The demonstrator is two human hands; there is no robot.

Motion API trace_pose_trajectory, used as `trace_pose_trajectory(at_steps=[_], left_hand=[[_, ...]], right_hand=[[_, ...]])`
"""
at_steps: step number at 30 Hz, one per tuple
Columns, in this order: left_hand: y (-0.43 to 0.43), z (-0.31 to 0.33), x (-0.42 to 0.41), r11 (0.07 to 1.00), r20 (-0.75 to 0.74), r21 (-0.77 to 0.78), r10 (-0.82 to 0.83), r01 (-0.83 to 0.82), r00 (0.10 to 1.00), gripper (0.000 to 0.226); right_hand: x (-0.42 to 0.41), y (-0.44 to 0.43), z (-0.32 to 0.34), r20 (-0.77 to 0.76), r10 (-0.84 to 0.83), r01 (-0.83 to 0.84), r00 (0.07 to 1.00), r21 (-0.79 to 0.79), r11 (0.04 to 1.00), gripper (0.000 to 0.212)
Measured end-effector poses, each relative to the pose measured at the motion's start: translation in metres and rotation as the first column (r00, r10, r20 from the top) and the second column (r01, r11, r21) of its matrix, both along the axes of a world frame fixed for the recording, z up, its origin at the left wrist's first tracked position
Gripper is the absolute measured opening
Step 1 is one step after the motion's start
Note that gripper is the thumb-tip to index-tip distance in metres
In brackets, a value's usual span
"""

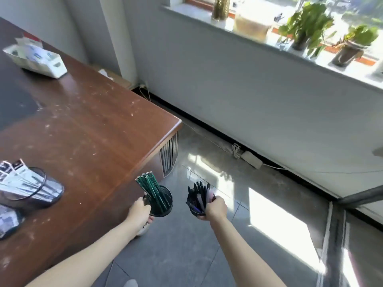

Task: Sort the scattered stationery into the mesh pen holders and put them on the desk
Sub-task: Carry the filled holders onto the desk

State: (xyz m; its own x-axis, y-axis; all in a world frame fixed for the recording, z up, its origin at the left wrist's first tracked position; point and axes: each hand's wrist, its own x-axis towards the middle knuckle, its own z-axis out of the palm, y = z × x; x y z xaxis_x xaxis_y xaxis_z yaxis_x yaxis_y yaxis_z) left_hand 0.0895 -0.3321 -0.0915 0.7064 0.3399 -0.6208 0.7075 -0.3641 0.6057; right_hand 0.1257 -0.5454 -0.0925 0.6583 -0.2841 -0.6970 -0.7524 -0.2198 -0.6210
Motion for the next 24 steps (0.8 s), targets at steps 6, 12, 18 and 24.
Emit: trace_pose_trajectory(at_steps=[6, 12, 18, 24], left_hand=[[0.032, 0.081, -0.032, 0.938, 0.096, -0.189, 0.311, -0.289, 0.946, 0.017], [0.083, 0.106, -0.047, 0.823, 0.098, -0.215, 0.554, -0.526, 0.826, 0.037], [0.127, 0.117, -0.033, 0.748, 0.136, -0.221, 0.659, -0.626, 0.74, 0.029], [0.168, 0.095, 0.013, 0.698, 0.124, -0.191, 0.714, -0.69, 0.689, 0.025]], right_hand=[[0.017, 0.042, 0.086, 0.11, 0.039, -0.065, 0.993, 0.247, 0.967, 0.019], [0.041, 0.1, 0.118, 0.091, 0.227, -0.239, 0.97, 0.148, 0.96, 0.013], [0.06, 0.167, 0.135, 0.021, 0.293, -0.294, 0.956, 0.091, 0.952, 0.03], [0.097, 0.235, 0.135, 0.016, 0.214, -0.214, 0.977, 0.081, 0.973, 0.036]])
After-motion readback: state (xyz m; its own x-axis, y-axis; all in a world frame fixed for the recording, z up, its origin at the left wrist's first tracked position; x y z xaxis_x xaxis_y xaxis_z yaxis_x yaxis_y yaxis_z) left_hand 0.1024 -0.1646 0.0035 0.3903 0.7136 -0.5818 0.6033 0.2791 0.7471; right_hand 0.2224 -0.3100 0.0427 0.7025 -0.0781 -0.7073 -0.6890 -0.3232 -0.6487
